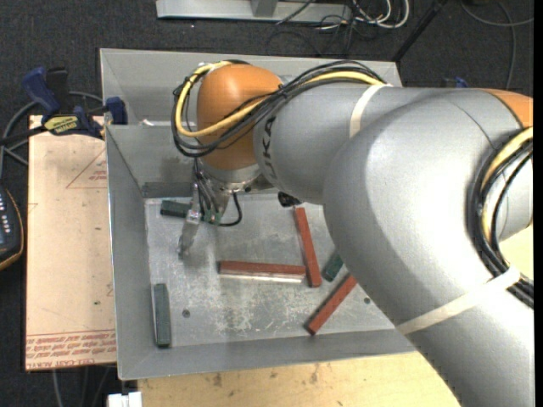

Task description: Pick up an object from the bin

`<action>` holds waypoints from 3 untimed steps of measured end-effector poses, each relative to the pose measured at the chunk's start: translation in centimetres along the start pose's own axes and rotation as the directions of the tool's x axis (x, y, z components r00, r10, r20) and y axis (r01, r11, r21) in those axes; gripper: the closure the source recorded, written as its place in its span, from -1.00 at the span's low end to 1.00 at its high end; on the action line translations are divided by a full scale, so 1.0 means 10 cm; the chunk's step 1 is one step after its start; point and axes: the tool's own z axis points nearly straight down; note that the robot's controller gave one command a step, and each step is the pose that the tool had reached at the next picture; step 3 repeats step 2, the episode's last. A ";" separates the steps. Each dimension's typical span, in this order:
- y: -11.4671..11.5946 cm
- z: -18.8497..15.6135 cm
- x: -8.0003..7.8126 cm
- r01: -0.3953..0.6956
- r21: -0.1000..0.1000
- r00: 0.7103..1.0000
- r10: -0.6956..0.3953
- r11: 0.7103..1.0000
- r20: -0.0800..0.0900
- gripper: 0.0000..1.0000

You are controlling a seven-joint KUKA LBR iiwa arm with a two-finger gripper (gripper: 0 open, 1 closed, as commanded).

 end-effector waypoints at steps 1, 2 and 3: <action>0.01 -0.02 -0.03 -0.001 -0.008 1.000 0.001 1.000 0.012 1.00; 0.02 -0.46 -0.03 0.000 -0.009 1.000 0.000 1.000 0.016 1.00; 0.02 -0.46 -0.03 0.000 -0.009 1.000 0.000 1.000 0.016 1.00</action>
Offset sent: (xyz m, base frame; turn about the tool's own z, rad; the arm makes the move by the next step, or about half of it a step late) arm 0.0000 0.0000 0.0000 0.0000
